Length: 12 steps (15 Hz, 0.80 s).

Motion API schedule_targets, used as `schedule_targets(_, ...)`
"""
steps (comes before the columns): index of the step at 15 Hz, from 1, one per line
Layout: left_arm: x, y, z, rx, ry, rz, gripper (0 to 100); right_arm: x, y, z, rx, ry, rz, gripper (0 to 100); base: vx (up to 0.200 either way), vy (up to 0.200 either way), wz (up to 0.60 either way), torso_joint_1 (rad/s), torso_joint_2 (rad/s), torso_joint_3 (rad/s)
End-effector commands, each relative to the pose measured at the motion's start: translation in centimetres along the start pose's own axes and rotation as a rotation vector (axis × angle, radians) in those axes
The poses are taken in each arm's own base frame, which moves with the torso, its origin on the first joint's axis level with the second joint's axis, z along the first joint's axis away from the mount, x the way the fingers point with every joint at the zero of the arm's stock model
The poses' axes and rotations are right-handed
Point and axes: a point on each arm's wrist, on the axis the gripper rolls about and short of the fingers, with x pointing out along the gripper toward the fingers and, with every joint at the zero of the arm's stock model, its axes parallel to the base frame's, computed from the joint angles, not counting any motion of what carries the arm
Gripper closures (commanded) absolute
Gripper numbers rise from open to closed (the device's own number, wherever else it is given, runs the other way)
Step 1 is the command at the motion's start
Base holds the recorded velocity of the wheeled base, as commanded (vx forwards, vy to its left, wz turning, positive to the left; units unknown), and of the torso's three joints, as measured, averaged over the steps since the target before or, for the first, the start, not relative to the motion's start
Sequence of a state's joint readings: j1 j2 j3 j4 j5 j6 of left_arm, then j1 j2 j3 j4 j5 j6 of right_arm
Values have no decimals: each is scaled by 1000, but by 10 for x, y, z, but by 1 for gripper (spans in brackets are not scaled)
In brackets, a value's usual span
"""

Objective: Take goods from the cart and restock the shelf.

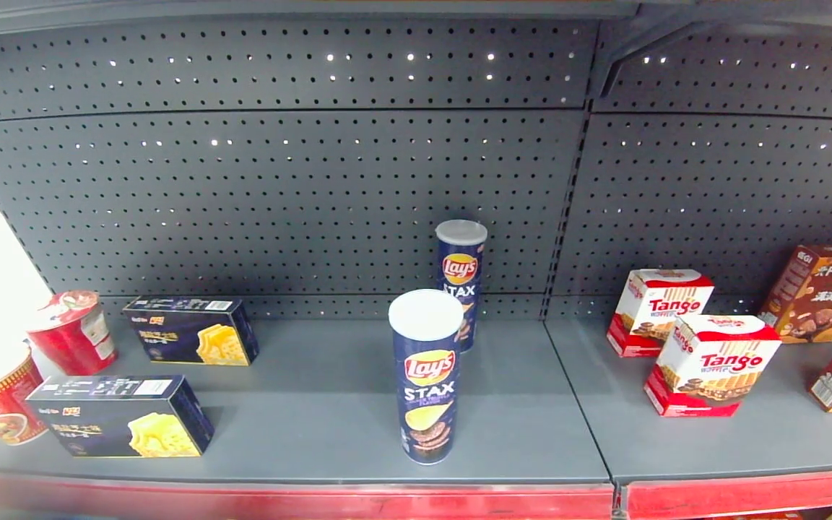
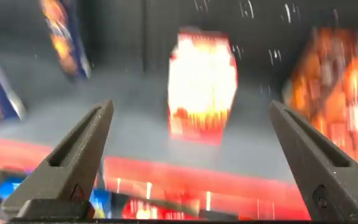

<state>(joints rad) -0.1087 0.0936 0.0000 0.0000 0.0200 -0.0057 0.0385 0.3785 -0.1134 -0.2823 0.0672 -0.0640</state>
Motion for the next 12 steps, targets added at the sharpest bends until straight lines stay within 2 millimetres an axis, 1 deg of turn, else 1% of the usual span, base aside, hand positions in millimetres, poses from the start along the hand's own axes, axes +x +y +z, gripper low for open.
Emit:
schedule_targets(1,0,0,0,0,1,0,0,-25,7,-47,70,3,-86,0,0,0,0,0,0,0)
schedule_targets(2,0,0,0,0,1,1,0,-28,8,-55,95,48,-91,0,0,0,0,0,0,0)
schedule_targets(3,0,0,0,0,1,0,0,-28,8,-55,105,48,-107,0,0,0,0,0,0,0)
schedule_targets(5,0,0,0,0,1,0,0,-30,7,-56,93,26,-76,0,0,0,0,0,0,0)
schedule_targets(7,0,0,0,0,1,1,0,-36,6,-64,60,32,-123,0,0,0,0,0,0,0)
schedule_targets(12,0,0,0,0,1,1,0,-36,5,-63,64,20,-122,0,0,0,0,0,0,0)
